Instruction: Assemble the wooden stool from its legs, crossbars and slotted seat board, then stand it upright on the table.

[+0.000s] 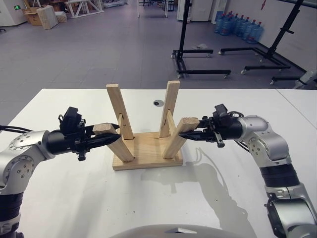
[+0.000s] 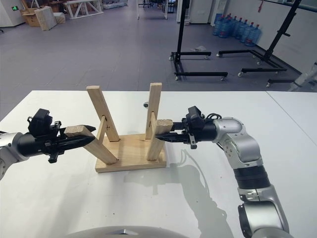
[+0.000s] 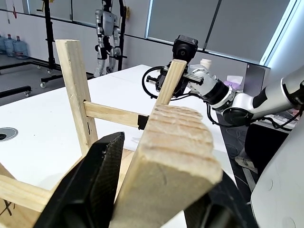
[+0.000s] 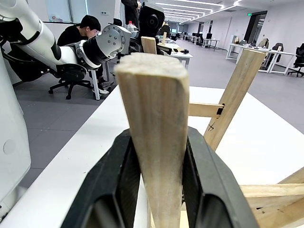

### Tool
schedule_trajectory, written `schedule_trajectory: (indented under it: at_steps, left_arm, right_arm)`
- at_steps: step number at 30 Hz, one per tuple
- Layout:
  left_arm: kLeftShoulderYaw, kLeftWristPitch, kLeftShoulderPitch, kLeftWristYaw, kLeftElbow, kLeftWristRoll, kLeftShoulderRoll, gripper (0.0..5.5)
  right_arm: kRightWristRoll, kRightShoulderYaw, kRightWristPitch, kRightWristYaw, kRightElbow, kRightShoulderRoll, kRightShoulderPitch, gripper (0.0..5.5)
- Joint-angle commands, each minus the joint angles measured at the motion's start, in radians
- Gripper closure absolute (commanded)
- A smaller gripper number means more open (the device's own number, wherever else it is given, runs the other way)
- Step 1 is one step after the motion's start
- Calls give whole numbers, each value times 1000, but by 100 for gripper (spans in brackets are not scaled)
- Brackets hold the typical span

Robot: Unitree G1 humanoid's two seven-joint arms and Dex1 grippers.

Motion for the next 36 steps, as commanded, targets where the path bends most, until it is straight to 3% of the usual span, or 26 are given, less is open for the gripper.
schedule_trajectory:
  at_steps: [1,8,11,16,22,23,26,30,34,36]
  left_arm:
    - [6,222,-102,94,48,-187,2,385]
    - [28,429,-314,374,235,-369,-89,394]
    - [35,491,-384,565,352,-426,-170,397]
    - [51,531,-474,837,579,-406,-297,411]
    - [29,515,-454,919,696,-294,-383,412]
    - [23,504,-444,912,711,-272,-395,412]
    - [28,479,-418,902,758,-218,-421,416]
    - [65,472,-435,893,773,-219,-439,327]
    - [176,471,-510,908,820,-278,-423,291]
    - [215,469,-552,916,844,-293,-420,291]
  right_arm:
    - [43,-4,247,-119,23,-34,-91,445]
    - [153,24,715,-232,210,-8,-321,445]
    - [142,-21,831,-337,429,69,-415,445]
    - [112,-105,822,-434,710,159,-497,445]
    - [62,-88,773,-440,811,193,-461,445]
    - [55,-87,766,-438,822,198,-443,398]
    - [38,-103,748,-448,869,208,-411,334]
    - [48,-144,755,-435,895,194,-425,243]
    - [88,-236,782,-438,911,158,-483,165]
    - [100,-278,785,-442,929,146,-514,165]
